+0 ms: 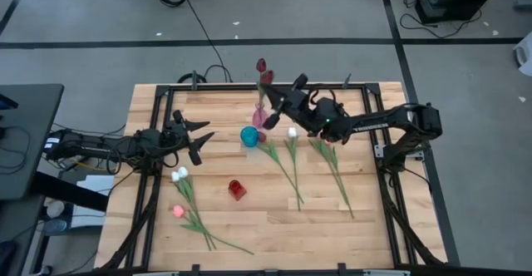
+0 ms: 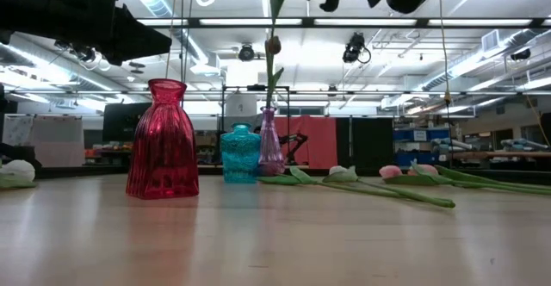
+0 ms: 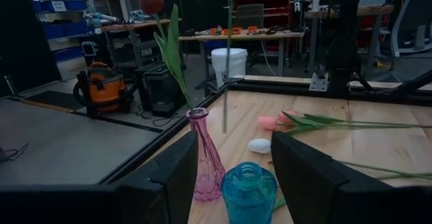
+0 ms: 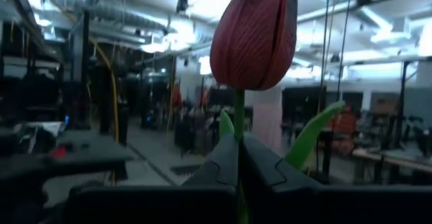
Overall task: Sort flowers into vase by color
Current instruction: Put the red flower into the pink vase
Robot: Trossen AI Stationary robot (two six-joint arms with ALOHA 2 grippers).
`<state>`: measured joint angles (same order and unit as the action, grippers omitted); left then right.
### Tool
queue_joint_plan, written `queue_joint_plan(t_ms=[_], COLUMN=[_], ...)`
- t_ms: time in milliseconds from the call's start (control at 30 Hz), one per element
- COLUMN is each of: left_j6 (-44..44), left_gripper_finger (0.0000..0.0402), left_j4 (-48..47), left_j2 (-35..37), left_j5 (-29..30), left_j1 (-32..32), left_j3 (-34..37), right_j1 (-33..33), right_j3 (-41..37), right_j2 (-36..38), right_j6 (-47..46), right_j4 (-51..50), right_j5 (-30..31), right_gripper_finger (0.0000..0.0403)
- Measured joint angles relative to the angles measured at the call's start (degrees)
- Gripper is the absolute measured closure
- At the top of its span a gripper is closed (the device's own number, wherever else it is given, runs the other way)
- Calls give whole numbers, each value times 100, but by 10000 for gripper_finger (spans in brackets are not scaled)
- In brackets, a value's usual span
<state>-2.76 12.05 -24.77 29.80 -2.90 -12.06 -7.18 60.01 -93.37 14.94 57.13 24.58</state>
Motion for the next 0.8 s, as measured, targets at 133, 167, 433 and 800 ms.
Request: queue_joint_plan(t_ms=[133, 167, 433, 800], left_j6=[0, 0, 0, 0], left_gripper_finger=[210, 210, 210, 210], left_j4=[0, 2, 4, -42], left_j2=[-1, 0, 0, -1], left_j5=[0, 0, 0, 0], left_j1=[0, 1, 1, 2], left_j3=[1, 1, 1, 1], right_j1=[5, 13, -157, -316], right_j3=[0, 0, 0, 0], right_j2=[-5, -5, -70, -456], right_j6=[350, 422, 566, 325], right_j4=[360, 456, 651, 1183], right_j5=[-2, -4, -88, -166], right_gripper_finger=[392, 392, 392, 392])
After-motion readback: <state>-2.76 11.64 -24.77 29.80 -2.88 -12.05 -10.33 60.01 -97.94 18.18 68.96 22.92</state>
